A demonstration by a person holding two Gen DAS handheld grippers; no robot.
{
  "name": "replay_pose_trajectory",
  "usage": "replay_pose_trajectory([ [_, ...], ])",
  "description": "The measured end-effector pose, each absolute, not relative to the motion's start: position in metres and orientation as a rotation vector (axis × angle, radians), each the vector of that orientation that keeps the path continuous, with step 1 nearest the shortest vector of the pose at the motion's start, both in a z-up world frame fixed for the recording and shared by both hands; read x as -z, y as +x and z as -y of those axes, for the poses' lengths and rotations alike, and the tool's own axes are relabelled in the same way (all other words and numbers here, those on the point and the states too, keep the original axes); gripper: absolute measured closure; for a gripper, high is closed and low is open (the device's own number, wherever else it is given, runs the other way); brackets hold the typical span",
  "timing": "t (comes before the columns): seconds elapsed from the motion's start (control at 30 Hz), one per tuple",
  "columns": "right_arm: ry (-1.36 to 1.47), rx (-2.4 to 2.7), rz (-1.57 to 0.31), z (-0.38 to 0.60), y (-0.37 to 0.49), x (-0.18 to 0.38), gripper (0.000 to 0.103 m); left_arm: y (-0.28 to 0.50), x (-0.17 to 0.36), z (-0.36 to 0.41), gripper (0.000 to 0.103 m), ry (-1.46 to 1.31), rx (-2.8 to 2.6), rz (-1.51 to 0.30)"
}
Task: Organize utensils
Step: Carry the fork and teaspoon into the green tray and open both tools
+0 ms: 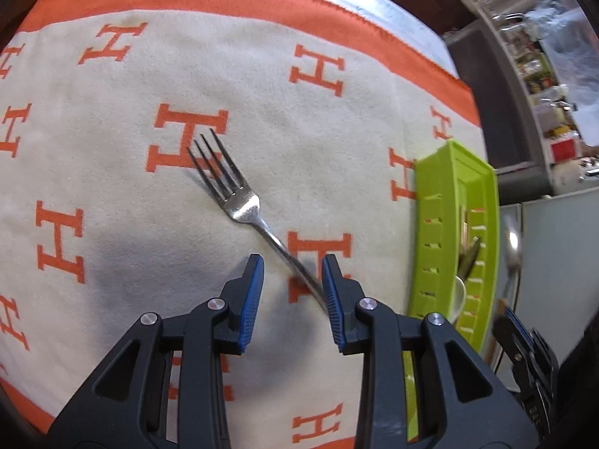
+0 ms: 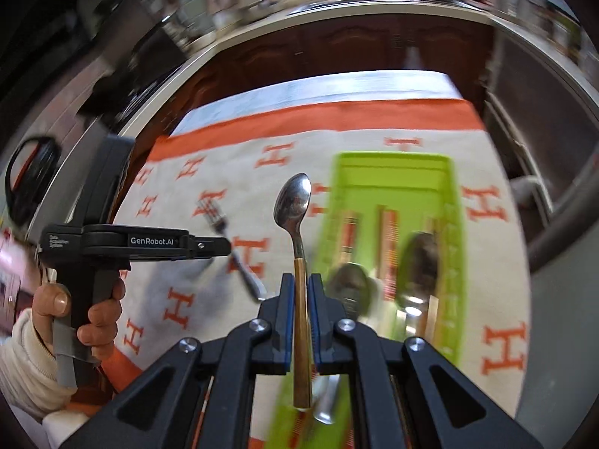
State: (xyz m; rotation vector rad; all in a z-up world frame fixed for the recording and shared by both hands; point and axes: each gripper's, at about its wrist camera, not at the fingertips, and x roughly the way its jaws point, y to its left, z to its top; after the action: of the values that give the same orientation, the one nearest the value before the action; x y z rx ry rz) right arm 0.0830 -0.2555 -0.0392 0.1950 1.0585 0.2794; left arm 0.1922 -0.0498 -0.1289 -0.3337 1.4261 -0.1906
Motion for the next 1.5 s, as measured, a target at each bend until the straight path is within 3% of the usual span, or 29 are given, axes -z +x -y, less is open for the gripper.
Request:
replay_pose_trajectory([
  [0.23,0.255,-0.177,-1.057,0.292,0.069,0.046,0.096,0.203,0.128,0.067,0.075,-0.299,0.034,-1.428],
  [0.33,0.276,-0.169,-1.06,0.299,0.062,0.051,0.096,0.203,0.127,0.076,0.09,-0.217,-0.034,-1.424],
  [0.53,0.311,-0.18,-1.056,0.305,0.054,0.053,0.096,0.199,0.124,0.071,0.101,-0.235,-0.004,-1.417],
  [0.83,0.351,-0.182,-1.062,0.313,0.05,0.057,0.096,0.16,0.1,0.083,0.101,-0.209,0.192,-1.411],
  [1.17,0.4,-0.17,-1.116,0.313,0.045,0.071,0.095,0.121,0.045,0.151,0.101,-0.219,0.466,-1.412],
  [1.5,0.399,-0.155,-1.107,0.32,0.03,0.063,0.095,0.109,0.048,0.202,0.101,-0.13,0.526,-1.403],
])
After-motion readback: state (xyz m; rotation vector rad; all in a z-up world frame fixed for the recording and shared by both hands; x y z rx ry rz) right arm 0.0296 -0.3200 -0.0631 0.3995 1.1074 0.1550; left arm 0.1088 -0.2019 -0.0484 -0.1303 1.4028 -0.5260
